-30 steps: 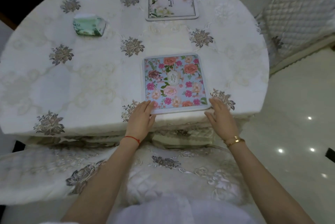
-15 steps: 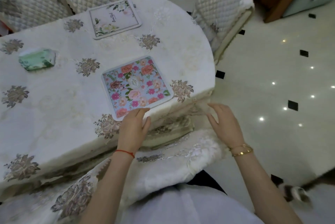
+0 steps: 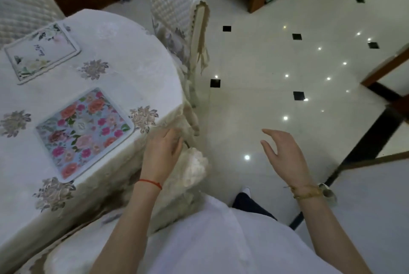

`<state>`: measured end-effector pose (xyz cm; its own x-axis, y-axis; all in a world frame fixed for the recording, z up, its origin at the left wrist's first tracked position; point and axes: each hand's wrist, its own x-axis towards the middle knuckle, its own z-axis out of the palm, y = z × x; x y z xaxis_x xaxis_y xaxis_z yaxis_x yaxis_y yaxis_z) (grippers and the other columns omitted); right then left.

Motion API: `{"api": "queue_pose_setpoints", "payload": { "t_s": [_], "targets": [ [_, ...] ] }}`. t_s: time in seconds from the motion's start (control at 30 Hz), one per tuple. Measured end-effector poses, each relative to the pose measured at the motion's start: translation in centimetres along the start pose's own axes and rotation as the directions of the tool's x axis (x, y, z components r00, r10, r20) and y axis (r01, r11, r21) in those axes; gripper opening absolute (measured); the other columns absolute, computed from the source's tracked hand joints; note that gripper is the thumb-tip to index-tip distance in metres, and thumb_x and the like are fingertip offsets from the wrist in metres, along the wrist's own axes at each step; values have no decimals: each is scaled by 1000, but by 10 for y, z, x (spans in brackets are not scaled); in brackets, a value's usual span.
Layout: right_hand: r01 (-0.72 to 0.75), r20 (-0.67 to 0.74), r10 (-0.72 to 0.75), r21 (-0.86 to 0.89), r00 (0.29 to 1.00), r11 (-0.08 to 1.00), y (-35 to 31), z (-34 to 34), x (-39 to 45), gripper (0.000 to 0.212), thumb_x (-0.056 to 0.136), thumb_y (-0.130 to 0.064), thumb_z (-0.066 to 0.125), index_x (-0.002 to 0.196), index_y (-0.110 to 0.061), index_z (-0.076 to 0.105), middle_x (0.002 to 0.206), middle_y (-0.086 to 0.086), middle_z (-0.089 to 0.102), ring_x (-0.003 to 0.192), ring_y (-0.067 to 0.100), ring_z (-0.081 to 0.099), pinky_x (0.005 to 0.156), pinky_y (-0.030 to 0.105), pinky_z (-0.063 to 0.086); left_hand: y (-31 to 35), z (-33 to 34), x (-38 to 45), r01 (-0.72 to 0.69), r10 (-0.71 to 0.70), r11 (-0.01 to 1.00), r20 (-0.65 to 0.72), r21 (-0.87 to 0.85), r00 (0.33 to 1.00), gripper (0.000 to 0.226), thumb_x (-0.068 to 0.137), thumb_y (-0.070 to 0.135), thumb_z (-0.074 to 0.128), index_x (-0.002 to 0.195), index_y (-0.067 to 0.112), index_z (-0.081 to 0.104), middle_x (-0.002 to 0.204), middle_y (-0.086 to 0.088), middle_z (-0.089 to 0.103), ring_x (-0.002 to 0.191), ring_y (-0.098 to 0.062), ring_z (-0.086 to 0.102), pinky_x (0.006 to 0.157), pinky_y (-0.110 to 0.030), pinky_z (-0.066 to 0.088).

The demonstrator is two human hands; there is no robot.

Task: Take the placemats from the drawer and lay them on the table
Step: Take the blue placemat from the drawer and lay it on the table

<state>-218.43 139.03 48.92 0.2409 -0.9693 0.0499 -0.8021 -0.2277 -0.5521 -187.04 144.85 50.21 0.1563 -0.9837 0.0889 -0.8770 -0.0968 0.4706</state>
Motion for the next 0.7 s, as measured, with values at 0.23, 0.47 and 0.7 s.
{"api": "queue_pose_setpoints", "payload": {
  "t_s": [0.23,0.47,0.7],
  "targets": [
    [-72,-48,69,-58,996,996,110,-83,27,34,93,-22,58,126,-12,58,121,7,63,115,23,54,99,25,36,120,61,54,-7,7,997,-6,-82,1000,27,95,20,55,119,13,63,105,-5,66,90,-21,62,78,-30,49],
    [-102,-55,99,-43,994,994,165,-114,84,34,95,-23,56,126,-13,58,122,4,62,116,21,53,98,24,35,168,90,116,-2,2,997,0,-71,1000,30,95,22,55,123,13,61,116,-6,66,102,-20,62,91,-32,50],
    [-127,39,127,-1,991,992,203,-102,176,36,96,-26,53,130,-15,55,126,2,59,119,16,50,99,21,32,166,127,215,12,-12,1000,12,-29,1000,31,94,22,53,122,12,61,113,-5,67,102,-21,62,89,-38,52]
  ]
}}
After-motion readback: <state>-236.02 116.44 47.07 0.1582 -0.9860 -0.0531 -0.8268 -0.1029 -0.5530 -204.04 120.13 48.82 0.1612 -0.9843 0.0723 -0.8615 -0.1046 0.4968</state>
